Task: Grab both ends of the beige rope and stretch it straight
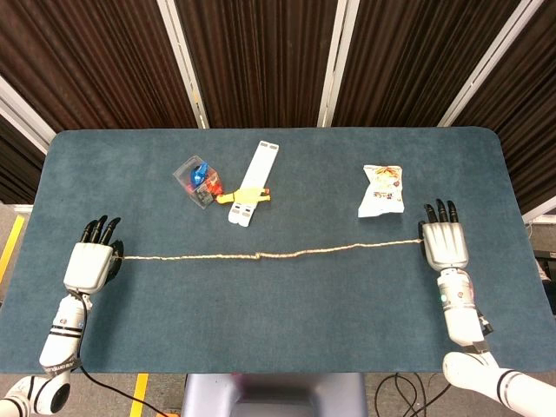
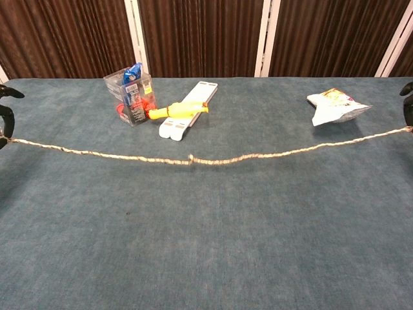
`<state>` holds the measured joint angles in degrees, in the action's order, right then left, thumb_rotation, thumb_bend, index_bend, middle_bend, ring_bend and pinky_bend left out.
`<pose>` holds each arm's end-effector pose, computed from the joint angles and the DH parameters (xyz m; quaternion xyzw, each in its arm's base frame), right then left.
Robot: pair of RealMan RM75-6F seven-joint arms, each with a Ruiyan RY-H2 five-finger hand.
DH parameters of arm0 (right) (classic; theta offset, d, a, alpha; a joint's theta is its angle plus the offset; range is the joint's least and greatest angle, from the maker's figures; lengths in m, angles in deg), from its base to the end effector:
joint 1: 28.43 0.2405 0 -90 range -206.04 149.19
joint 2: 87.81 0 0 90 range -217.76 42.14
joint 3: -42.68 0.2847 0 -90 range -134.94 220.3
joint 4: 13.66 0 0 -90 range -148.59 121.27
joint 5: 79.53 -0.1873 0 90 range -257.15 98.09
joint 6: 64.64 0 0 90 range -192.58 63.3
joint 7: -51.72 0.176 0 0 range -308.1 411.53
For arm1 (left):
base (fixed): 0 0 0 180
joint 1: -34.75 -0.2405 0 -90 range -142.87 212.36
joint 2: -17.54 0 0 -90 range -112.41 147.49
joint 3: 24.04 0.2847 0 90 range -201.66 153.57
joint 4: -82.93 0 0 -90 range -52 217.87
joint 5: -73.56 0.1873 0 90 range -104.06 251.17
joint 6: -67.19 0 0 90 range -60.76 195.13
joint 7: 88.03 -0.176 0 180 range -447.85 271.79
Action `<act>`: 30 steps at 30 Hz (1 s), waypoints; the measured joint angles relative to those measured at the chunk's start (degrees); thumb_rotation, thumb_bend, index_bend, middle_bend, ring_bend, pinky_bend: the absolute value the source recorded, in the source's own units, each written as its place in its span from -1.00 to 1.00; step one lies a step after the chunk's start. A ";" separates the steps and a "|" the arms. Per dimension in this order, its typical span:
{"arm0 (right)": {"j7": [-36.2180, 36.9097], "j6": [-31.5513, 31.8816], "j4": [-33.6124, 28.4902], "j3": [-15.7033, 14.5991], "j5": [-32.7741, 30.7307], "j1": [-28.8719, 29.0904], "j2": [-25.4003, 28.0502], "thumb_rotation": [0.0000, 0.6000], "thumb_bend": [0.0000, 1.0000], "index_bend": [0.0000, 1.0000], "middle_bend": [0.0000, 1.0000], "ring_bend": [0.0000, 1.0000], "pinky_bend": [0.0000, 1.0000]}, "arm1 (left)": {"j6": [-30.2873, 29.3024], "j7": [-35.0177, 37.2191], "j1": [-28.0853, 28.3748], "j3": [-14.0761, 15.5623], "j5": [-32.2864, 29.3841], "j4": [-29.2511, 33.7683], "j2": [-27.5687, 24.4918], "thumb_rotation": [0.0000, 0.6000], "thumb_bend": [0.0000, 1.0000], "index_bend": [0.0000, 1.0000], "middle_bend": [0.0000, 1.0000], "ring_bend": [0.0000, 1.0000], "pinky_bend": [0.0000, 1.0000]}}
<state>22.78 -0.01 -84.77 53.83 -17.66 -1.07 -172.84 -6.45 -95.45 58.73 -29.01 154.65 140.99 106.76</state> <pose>-0.3216 -0.3702 0.0865 0.6548 -0.3190 0.2339 0.6441 -0.3229 0.3433 0.0744 -0.6810 -0.2706 -0.3358 0.5918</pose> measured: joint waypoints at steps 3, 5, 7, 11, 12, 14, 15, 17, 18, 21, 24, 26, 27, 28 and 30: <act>1.47 -0.62 1.82 -0.57 0.11 -0.56 0.32 1.00 0.46 0.83 -0.50 -1.00 -1.00 | 0.31 0.69 -0.35 0.20 -0.15 -0.99 0.15 1.00 -0.11 0.34 -0.80 -1.00 -0.72; 2.44 -1.13 3.09 -0.88 0.10 -0.90 0.36 1.00 0.46 0.83 -0.50 -1.00 -1.00 | 0.88 1.09 -0.52 0.49 -0.16 -1.58 0.15 1.00 -0.11 0.34 -0.80 -1.00 -0.72; 3.20 -1.57 4.22 -1.11 0.07 -1.14 0.30 1.00 0.46 0.83 -0.50 -1.00 -1.00 | 1.47 1.41 -0.65 0.77 -0.16 -2.17 0.15 1.00 -0.11 0.34 -0.80 -1.00 -0.72; 4.58 -2.58 6.58 -1.51 -0.06 -1.57 -0.12 1.00 0.46 0.83 -0.50 -1.00 -1.00 | 1.72 1.91 -0.87 1.04 0.08 -2.84 0.41 1.00 -0.11 0.34 -0.80 -1.00 -0.72; 4.85 -2.83 7.09 -1.62 -0.08 -1.68 -0.26 1.00 0.46 0.83 -0.50 -1.00 -1.00 | 1.70 1.95 -0.90 1.07 0.13 -2.91 0.46 1.00 -0.11 0.34 -0.80 -1.00 -0.72; 5.06 -2.98 7.39 -1.73 -0.05 -1.79 -0.41 1.00 0.46 0.83 -0.50 -1.00 -1.00 | 1.66 1.97 -0.93 1.09 0.18 -3.01 0.51 1.00 -0.11 0.34 -0.80 -1.00 -0.72; 5.12 -3.00 7.52 -1.76 -0.03 -1.82 -0.45 1.00 0.46 0.83 -0.50 -1.00 -1.00 | 1.65 1.98 -0.95 1.12 0.22 -3.11 0.56 1.00 -0.11 0.34 -0.80 -1.00 -0.72; 5.52 -3.17 8.30 -1.89 0.01 -2.00 -0.60 1.00 0.46 0.83 -0.50 -1.00 -1.00 | 1.92 2.10 -0.99 1.28 0.31 -3.48 0.70 1.00 -0.11 0.33 -0.80 -1.00 -0.72; 5.79 -3.28 8.72 -2.00 0.01 -2.15 -0.66 1.00 0.46 0.83 -0.50 -1.00 -1.00 | 2.19 2.19 -1.01 1.43 0.35 -3.65 0.81 1.00 -0.11 0.33 -0.80 -1.00 -0.72; 6.44 -3.78 10.18 -2.40 0.21 -2.49 -1.17 1.00 0.46 0.83 -0.50 -1.00 -1.00 | 2.99 2.86 -0.96 1.78 0.56 -4.86 1.54 1.00 -0.11 0.32 -0.80 -1.00 -0.72; 6.76 -4.44 11.55 -2.66 0.20 -2.68 -1.99 1.00 0.46 0.81 -0.50 -1.00 -1.00 | 3.62 3.46 -0.77 1.91 0.73 -6.22 2.39 1.00 -0.11 0.32 -0.80 -1.00 -0.72; 6.77 -5.12 12.58 -2.77 -0.05 -2.76 -2.58 1.00 0.46 0.78 -0.50 -1.00 -1.00 | 4.14 3.64 -0.52 1.93 0.83 -7.06 3.06 1.00 -0.11 0.32 -0.79 -1.00 -0.73; 6.75 -5.41 13.05 -2.80 -0.18 -2.78 -2.83 1.00 0.46 0.76 -0.50 -1.00 -1.00 | 4.32 3.66 -0.39 1.94 0.89 -7.36 3.32 1.00 -0.11 0.32 -0.79 -1.00 -0.73; 6.75 -5.70 13.52 -2.83 -0.29 -2.80 -3.08 1.00 0.46 0.70 -0.50 -1.00 -1.00 | 4.48 3.62 -0.22 1.95 1.01 -7.70 3.61 1.00 -0.11 0.32 -0.79 -1.00 -0.73; 6.66 -6.57 14.45 -2.94 -0.59 -2.85 -3.47 1.00 0.46 0.48 -0.53 -1.00 -1.00 | 4.76 3.55 -0.03 1.96 1.12 -8.16 3.97 1.00 -0.11 0.31 -0.79 -1.00 -0.73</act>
<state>29.44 -6.58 -70.32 50.89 -18.25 -3.91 -176.32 -1.69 -91.91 58.70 -27.05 155.77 132.83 110.73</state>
